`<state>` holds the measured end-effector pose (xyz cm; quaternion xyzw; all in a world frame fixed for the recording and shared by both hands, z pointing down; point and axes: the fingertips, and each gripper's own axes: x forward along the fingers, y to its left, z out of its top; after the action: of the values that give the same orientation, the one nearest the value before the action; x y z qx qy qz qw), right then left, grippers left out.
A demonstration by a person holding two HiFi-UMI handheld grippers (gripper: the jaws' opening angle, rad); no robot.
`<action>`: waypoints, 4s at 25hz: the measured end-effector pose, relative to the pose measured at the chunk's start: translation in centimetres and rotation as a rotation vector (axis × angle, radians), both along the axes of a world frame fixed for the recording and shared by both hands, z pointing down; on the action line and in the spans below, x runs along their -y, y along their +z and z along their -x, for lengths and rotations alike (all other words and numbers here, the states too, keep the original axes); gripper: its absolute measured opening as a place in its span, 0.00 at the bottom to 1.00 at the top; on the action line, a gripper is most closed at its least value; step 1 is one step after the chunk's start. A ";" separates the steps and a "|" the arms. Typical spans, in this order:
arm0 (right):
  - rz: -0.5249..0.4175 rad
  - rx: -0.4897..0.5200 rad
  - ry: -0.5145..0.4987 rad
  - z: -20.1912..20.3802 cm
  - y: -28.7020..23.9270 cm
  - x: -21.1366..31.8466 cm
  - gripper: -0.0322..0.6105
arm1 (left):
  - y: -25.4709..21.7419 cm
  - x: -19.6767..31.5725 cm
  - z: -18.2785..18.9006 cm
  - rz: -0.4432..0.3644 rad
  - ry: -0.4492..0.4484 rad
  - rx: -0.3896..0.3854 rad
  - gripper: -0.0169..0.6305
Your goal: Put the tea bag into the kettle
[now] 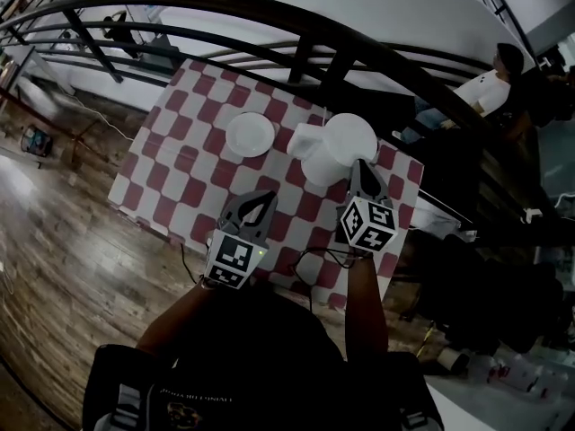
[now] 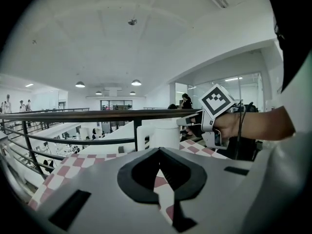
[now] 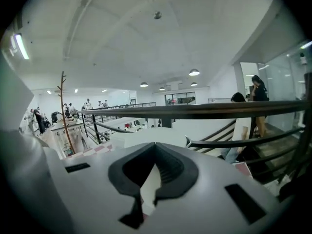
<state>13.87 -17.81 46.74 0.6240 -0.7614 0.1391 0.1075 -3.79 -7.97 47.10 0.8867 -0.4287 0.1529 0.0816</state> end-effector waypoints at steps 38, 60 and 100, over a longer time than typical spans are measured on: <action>0.223 0.174 -0.273 5.2 2.3 -14.2 0.07 | 1.3 -4.0 -4.5 0.074 0.102 0.039 0.03; 0.226 0.183 -0.284 5.7 2.7 -15.0 0.07 | 3.0 -4.4 -3.9 0.153 0.090 0.001 0.03; 0.151 0.188 -0.392 8.4 1.9 -22.2 0.07 | 5.5 -12.2 -2.4 0.251 0.129 0.105 0.03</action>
<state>5.51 4.41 48.60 0.4384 -0.8622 0.2298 0.1074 -1.43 4.26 52.63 0.8861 -0.3521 0.2561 0.1593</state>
